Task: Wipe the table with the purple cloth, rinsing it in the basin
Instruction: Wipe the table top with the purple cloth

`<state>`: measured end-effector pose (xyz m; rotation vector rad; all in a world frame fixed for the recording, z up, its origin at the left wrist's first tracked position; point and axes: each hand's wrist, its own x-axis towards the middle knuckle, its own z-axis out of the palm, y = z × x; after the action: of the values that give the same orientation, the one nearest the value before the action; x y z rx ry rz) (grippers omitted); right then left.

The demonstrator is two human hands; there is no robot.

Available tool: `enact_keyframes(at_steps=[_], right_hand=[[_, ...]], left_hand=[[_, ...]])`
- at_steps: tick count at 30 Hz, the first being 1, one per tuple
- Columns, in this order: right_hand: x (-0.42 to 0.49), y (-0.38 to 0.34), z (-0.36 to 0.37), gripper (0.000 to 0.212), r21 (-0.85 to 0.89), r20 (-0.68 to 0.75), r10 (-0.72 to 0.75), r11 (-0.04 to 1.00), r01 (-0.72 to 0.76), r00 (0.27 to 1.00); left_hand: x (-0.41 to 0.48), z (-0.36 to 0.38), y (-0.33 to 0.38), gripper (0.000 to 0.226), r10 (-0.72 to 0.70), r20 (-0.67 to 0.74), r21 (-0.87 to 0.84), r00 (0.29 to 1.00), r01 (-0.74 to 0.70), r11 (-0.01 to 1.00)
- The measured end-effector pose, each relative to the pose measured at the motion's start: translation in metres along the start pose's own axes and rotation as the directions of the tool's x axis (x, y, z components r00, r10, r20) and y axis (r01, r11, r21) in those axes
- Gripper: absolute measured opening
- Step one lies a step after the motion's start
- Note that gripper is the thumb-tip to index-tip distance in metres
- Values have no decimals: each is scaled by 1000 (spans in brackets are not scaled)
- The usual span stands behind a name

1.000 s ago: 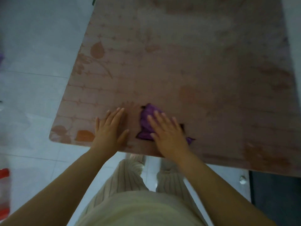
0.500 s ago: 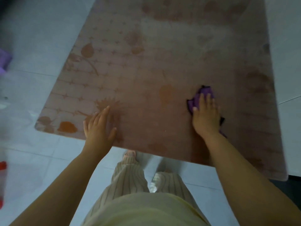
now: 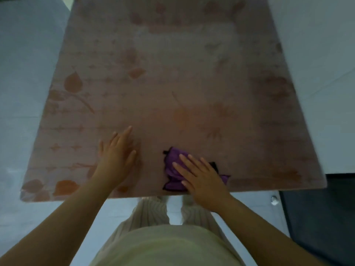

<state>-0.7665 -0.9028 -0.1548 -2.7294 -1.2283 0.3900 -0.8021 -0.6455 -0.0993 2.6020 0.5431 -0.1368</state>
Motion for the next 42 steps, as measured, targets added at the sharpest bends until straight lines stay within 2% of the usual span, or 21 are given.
enact_keyframes(at_steps=[2,4,6,8,11,14,15,16,19,21,23,24,27,32,34,37,40,42], right_hand=[[-36,48,-7,48,43,-36,248,968,-246,968],[-64,95,-18,53,117,-31,484,871,-477,875],[-78,134,-27,62,159,-31,629,770,-618,777],[-77,165,-35,64,161,-66,721,689,-706,689],[-56,194,-45,53,166,-134,801,598,-784,583],[-10,208,-60,54,230,-121,866,500,-835,486],[10,206,-64,54,233,-100,861,508,-829,499],[31,197,-65,55,216,-92,827,561,-799,555],[80,133,-58,56,123,-66,592,804,-582,803],[79,81,-42,53,80,-75,375,926,-369,924],[48,49,-31,52,63,-60,222,974,-219,973],[28,50,-28,50,53,-35,194,980,-192,980],[-30,89,-21,50,25,-41,235,972,-234,971],[-54,180,-38,60,75,-57,449,892,-445,892],[-38,218,-47,63,116,-77,550,834,-540,832],[4,261,-70,57,124,-107,689,724,-678,717],[57,274,-88,57,179,-121,775,632,-754,621],[97,266,-99,59,219,-112,802,595,-773,586]], left_hand=[[10,4,5,63,49,32,9,998,-49,999],[16,9,12,71,71,56,12,996,-72,997],[18,12,13,78,91,66,30,994,-93,995],[18,16,16,81,99,80,41,992,-103,994],[11,19,17,69,61,78,41,995,-64,997],[1,20,11,64,17,82,74,996,-24,997],[-2,21,10,64,3,87,85,996,-10,996],[-4,21,10,64,-17,92,92,996,8,996],[-10,21,16,68,-68,98,106,993,58,993],[-13,21,23,66,-67,73,102,995,60,993],[-12,19,29,62,-46,38,101,998,42,994],[-11,18,32,62,-42,25,100,999,39,994],[-4,20,38,62,-65,18,97,998,63,993],[3,33,50,65,-68,25,88,997,66,994],[1,36,54,68,-56,17,67,998,54,996],[-6,34,51,77,-82,23,35,996,81,996],[-14,29,36,69,-132,-2,21,991,132,991],[-21,21,24,65,-178,-14,14,984,178,984]])
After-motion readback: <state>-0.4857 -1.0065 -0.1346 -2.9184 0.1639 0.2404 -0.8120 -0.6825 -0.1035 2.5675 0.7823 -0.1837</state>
